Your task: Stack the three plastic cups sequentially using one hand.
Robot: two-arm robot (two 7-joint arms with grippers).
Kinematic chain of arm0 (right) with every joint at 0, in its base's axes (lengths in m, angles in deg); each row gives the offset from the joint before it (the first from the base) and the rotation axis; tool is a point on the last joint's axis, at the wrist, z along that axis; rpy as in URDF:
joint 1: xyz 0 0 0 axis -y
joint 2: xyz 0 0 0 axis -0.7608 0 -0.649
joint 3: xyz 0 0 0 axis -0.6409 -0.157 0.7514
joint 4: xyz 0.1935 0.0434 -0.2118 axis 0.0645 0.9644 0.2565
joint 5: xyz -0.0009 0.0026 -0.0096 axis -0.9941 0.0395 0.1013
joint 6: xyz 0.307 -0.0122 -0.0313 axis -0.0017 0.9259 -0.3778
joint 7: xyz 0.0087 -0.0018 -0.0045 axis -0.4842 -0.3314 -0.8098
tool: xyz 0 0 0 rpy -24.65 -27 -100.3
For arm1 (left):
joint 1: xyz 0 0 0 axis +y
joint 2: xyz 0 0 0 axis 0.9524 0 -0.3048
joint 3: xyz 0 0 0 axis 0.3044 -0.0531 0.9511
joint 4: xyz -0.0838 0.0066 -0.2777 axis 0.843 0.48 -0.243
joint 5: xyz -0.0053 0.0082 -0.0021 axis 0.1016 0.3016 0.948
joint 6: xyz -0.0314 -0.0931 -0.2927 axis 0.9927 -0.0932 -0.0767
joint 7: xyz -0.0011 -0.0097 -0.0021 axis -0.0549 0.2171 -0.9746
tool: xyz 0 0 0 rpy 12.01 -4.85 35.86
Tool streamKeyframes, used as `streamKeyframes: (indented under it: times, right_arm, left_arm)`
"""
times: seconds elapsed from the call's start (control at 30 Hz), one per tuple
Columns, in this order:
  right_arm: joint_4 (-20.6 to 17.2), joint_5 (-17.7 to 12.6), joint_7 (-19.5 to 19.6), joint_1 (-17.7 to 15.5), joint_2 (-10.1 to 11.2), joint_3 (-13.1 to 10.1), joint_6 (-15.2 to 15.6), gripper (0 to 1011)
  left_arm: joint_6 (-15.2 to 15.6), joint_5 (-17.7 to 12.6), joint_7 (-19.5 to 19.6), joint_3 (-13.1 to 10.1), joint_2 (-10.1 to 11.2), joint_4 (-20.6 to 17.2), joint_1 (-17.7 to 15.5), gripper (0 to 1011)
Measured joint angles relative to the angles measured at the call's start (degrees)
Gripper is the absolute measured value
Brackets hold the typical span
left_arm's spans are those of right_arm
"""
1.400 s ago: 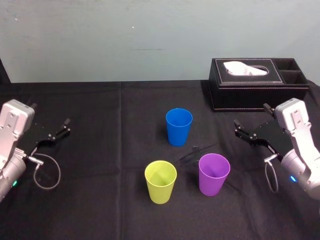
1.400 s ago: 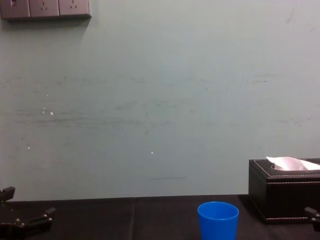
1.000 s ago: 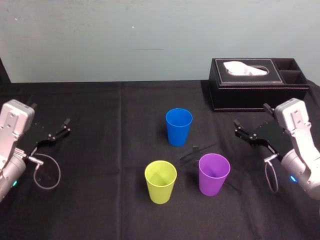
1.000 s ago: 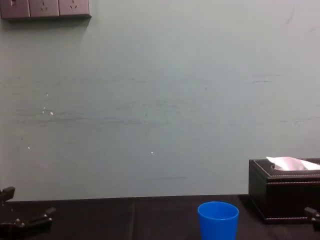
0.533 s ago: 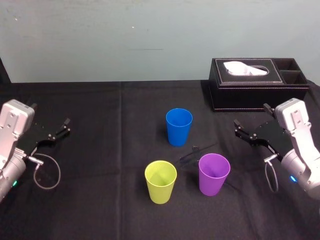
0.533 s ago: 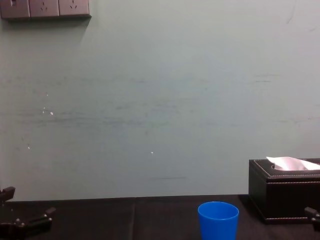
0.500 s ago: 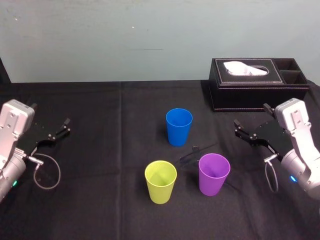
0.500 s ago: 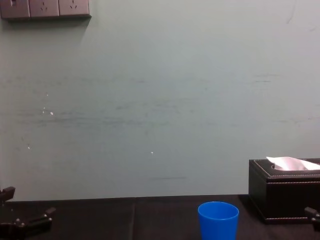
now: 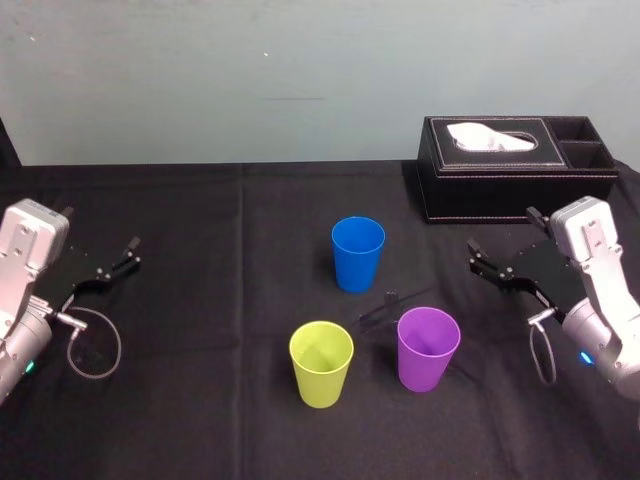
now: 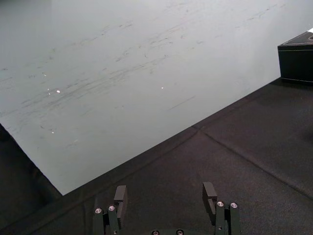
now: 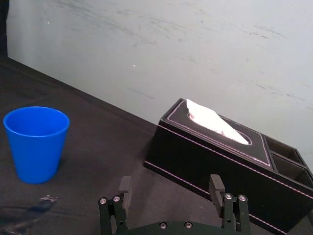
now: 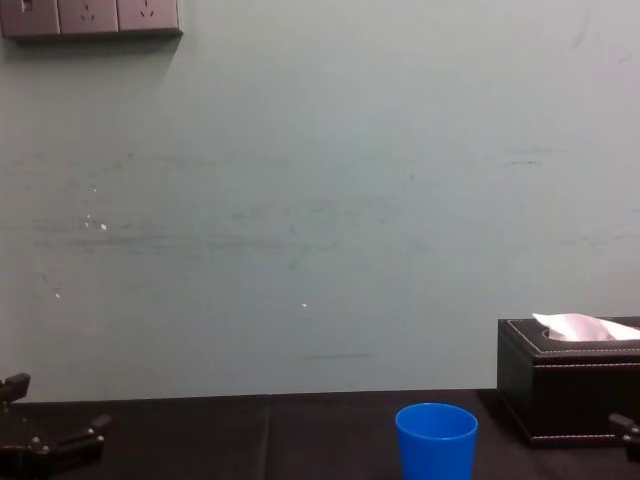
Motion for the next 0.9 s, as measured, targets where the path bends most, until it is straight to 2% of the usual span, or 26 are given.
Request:
streamKeyframes:
  times: [0.17, 0.4, 0.7, 0.9]
  right_arm:
    - [-1.87, -0.15, -0.37, -1.22, -0.04, -1.05, 0.45, 1000]
    - [-5.18, -2.78, -2.42, -3.66, 1.05, -3.93, 1.31, 1000]
    - [-10.32, -8.12, -7.57, -8.26, 4.39, -9.14, 1.75, 1000]
    - [-13.16, -9.75, -10.07, -11.23, 6.50, -11.22, 1.35, 1000]
  left_arm:
    - [0.00, 0.00, 0.00, 0.00, 0.00, 0.00, 0.00, 1010]
    - [0.00, 0.00, 0.00, 0.00, 0.00, 0.00, 0.00, 1010]
    - [0.00, 0.00, 0.00, 0.00, 0.00, 0.00, 0.00, 1010]
    - [0.00, 0.00, 0.00, 0.00, 0.00, 0.00, 0.00, 1010]
